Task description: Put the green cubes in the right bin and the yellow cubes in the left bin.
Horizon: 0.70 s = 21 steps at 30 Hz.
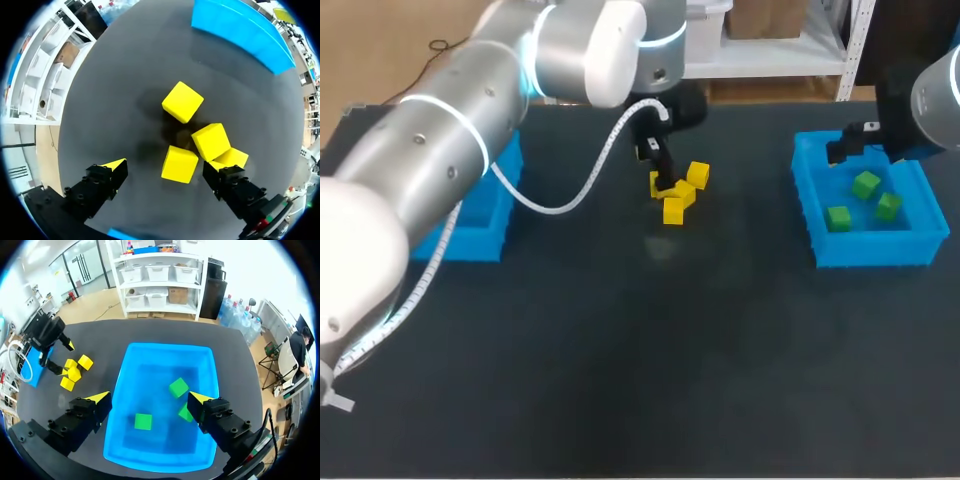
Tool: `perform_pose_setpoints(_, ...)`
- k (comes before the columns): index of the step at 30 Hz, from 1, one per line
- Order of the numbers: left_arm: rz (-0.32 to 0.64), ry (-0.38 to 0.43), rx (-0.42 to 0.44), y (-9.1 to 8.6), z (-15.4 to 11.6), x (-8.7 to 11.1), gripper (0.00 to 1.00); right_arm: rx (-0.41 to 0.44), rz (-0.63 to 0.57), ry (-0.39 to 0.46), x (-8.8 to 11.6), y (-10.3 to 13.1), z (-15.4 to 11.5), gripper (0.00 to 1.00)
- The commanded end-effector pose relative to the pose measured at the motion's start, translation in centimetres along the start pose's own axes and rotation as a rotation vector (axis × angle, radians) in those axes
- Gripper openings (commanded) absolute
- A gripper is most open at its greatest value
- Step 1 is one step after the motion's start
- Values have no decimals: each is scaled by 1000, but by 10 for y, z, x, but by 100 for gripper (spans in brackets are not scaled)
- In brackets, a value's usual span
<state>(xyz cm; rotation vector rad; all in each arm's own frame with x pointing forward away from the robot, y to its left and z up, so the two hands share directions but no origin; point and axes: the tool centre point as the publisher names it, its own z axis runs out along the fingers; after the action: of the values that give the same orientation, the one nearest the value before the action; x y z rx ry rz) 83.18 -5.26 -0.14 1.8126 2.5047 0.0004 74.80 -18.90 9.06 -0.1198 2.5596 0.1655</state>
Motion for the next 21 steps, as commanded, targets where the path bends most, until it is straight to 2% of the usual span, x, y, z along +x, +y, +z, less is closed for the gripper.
perform_pose_setpoints(1, 23, 130, 15, 10, 7, -14, 100, 4, 1, -7, 2, 0, 0, 100)
perform_pose_setpoints(10, 18, 130, 18, 11, 15, -20, 100, 4, 1, -7, 2, 0, 0, 100)
perform_pose_setpoints(11, 19, 126, 19, 11, 15, -20, 51, 4, 1, -7, 2, 0, 0, 100)
perform_pose_setpoints(12, 29, 136, 7, 10, 15, -20, 30, 4, 1, -7, 2, 0, 0, 100)
perform_pose_setpoints(13, 38, 149, 4, 9, 15, -20, 2, 4, 1, -7, 2, 0, 0, 100)
perform_pose_setpoints(21, 15, 167, 28, 9, 11, -9, 0, 4, 1, -7, 2, 0, 0, 100)
